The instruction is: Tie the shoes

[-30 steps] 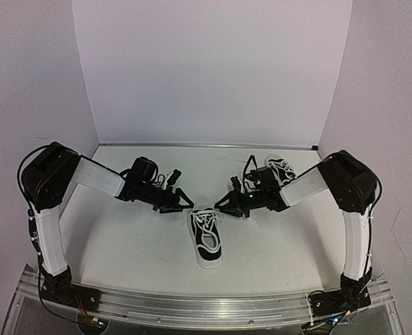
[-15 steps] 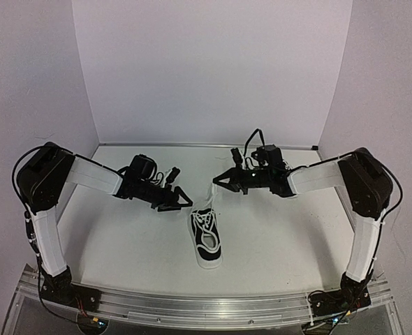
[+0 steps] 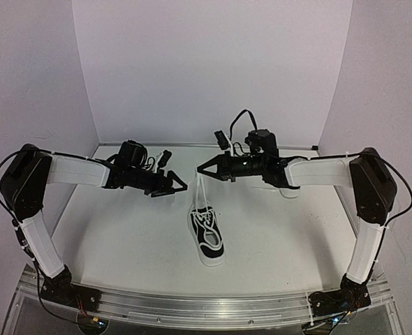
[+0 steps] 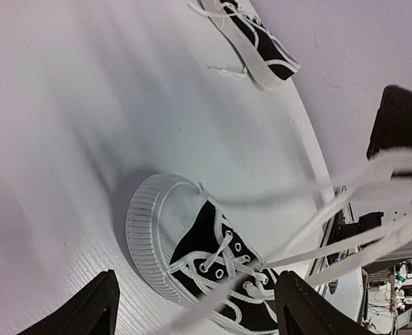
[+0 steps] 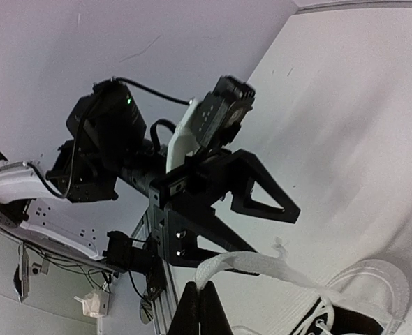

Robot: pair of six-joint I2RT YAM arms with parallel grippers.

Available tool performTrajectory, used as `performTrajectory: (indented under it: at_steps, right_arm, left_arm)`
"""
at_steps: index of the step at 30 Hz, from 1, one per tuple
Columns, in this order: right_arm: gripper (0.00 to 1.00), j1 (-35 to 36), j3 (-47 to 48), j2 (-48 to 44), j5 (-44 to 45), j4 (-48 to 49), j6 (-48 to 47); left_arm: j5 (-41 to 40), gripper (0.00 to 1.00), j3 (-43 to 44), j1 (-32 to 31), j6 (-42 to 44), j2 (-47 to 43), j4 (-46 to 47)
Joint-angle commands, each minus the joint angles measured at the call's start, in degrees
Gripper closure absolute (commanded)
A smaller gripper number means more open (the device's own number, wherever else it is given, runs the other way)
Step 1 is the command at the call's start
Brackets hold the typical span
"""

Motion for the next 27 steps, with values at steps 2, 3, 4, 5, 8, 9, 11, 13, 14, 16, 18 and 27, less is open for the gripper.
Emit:
performTrajectory:
  at_steps: [2,3,4,5,8,9,11,13,14,16,18,27]
  right_arm:
    - [0.99,4.46,3.34,-2.07,-0.49,-7.96,-10.12]
    - [0.95,4.84,3.08,-2.07,0.30,-9.78,-11.64]
    - [0.89,5.18,2.96,-1.98,0.64,-11.40,-12.99]
    - [0.82,5.43,3.05,-1.82,0.80,-13.04,-14.32]
    - [0.65,5.65,3.15,-2.13,1.57,-18.60,-18.49]
    - [0.61,5.62,2.88,-2.77,2.54,-20.29,-20.04]
    - [0.56,5.44,1.96,-4.56,4.32,-21.68,-21.40]
    - [0.56,4.97,1.30,-6.02,6.01,-22.47,-22.16]
    - [0.56,4.72,1.17,-6.48,6.82,-22.99,-22.44]
    - [0.56,4.17,1.53,-6.67,8.08,-25.16,-23.23]
    - [0.56,4.11,2.62,-6.04,9.65,-28.42,-24.93]
    - [0.53,4.09,2.68,-3.12,12.62,-33.95,-27.78]
  left_arm:
    - [-3.48,0.20,-1.58,1.26,-0.01,-6.56,0.32]
    - [-4.13,0.19,-2.06,1.38,-0.23,-7.08,0.29]
    - [-4.71,0.19,-2.71,1.49,-0.53,-7.55,0.23]
    - [-5.17,0.19,-3.32,1.67,-0.98,-7.90,0.16]
    - [-7.24,0.18,-5.51,2.51,-2.60,-9.06,0.22]
    - [-8.03,0.17,-6.25,3.07,-3.28,-9.45,0.19]
    - [-8.76,0.17,-7.92,3.82,-4.18,-10.35,0.59]
    - [-9.56,0.17,-9.05,4.10,-3.96,-11.21,0.41]
    - [-9.98,0.17,-9.40,4.14,-3.77,-11.53,0.11]
    - [-10.81,0.17,-9.97,4.14,-3.40,-12.04,-0.70]
    - [-11.04,0.17,-10.57,4.14,-2.90,-12.43,-1.56]
    - [-12.18,0.31,-9.93,3.45,2.64,-8.99,-8.23]
